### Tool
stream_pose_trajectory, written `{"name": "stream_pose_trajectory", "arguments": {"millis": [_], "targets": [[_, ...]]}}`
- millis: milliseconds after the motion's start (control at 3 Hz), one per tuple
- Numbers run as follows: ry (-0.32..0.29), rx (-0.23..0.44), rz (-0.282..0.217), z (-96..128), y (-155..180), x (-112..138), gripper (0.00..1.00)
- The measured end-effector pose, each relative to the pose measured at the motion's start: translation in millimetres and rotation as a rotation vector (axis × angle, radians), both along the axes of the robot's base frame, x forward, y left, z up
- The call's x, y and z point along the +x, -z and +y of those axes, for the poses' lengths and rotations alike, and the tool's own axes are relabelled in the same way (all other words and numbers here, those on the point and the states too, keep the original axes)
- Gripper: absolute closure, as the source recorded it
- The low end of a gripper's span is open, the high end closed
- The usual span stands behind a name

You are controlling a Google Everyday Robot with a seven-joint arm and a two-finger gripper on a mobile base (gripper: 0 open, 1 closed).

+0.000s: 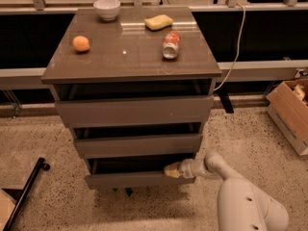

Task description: Open bottom drawer

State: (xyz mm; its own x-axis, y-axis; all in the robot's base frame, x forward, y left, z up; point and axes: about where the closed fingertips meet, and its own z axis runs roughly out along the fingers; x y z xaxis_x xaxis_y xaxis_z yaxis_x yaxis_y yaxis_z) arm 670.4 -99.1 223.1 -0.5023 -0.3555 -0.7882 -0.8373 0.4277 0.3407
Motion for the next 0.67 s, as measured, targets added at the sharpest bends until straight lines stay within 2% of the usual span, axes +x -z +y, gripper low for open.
{"name": "stream_pose_trajectory", "arguments": {"millis": [333, 667], "targets": [[-0.025, -0.018, 0.067, -3, 0, -39, 0.97], [-0.050, -0.006, 0.095, 12, 9, -54, 0.74]]}}
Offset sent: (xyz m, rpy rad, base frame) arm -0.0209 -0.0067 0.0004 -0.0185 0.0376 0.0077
